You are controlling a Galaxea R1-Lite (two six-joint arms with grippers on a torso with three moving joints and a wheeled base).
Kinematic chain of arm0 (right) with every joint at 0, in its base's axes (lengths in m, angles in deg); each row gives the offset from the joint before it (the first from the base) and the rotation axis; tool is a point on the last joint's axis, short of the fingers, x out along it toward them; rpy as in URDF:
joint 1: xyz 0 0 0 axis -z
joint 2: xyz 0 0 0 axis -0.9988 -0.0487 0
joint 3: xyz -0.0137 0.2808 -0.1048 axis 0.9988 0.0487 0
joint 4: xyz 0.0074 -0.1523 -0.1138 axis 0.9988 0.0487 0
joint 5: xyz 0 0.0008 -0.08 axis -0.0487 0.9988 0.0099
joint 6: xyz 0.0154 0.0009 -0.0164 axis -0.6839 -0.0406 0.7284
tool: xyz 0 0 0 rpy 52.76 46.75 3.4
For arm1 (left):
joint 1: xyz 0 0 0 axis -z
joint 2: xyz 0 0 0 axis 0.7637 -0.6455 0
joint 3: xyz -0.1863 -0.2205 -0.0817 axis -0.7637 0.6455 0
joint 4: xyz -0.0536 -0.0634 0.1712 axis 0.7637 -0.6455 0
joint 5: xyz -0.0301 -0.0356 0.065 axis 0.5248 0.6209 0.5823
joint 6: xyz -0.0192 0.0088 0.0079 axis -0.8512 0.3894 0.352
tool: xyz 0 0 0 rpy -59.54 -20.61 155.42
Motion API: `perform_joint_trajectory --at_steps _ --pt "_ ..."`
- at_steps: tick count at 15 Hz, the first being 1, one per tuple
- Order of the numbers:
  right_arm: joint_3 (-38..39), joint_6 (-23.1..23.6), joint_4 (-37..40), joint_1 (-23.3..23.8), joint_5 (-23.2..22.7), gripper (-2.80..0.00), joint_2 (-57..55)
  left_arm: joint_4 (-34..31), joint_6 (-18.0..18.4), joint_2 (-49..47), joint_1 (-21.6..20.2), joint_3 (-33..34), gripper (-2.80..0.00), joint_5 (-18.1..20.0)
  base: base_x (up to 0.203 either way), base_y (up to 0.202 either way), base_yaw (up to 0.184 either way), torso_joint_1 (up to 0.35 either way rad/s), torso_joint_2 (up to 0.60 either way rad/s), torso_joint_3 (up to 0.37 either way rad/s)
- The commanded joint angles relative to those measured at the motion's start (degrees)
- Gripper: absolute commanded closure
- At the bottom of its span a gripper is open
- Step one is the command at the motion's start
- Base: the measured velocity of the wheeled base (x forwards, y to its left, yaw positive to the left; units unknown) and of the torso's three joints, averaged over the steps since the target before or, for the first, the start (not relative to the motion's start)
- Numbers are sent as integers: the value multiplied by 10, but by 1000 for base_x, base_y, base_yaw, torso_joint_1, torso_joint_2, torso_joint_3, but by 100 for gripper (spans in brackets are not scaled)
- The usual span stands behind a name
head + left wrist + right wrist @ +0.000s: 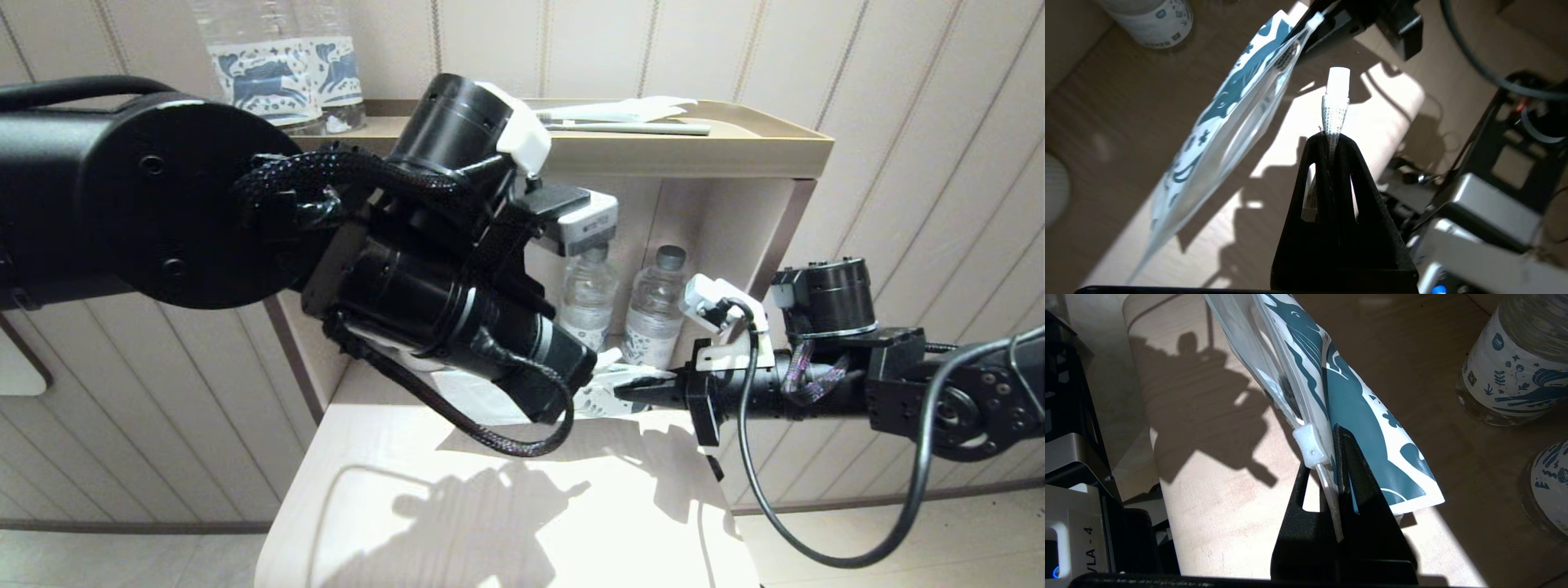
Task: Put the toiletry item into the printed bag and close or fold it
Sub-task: Place the comb into the storage bag
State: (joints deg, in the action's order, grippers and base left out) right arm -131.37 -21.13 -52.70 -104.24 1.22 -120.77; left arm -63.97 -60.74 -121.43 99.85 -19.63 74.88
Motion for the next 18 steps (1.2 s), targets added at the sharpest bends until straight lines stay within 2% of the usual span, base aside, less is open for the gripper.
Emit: perform_joint_trajectory --at_steps 1,2,3,5,7,9,13,18 --pt "0 1 -1 1 -3 0 0 -4 79 12 -23 14 0 4 0 0 0 0 0 0" --pt "1 1 -2 0 -3 0 0 -6 110 11 -35 16 0 6 0 0 0 0 0 0" --pt "3 4 -2 -2 -3 0 0 -7 124 12 -43 10 0 6 0 0 0 0 0 0" --pt "16 36 -2 -3 -3 0 1 -10 142 5 -46 -13 0 7 0 0 0 0 0 0" --pt "29 64 -3 -4 -3 0 6 -47 153 -9 -45 -39 0 10 0 0 0 0 0 0" --pt "30 64 -3 -3 -3 0 11 -89 201 -13 -45 -43 0 24 0 0 0 0 0 0" --pt "32 65 -5 -3 -3 0 17 -131 251 -23 -45 -41 0 28 0 0 0 0 0 0" --pt "38 67 -5 -4 -5 0 20 -134 255 -49 -45 -47 0 25 0 0 0 0 0 0"
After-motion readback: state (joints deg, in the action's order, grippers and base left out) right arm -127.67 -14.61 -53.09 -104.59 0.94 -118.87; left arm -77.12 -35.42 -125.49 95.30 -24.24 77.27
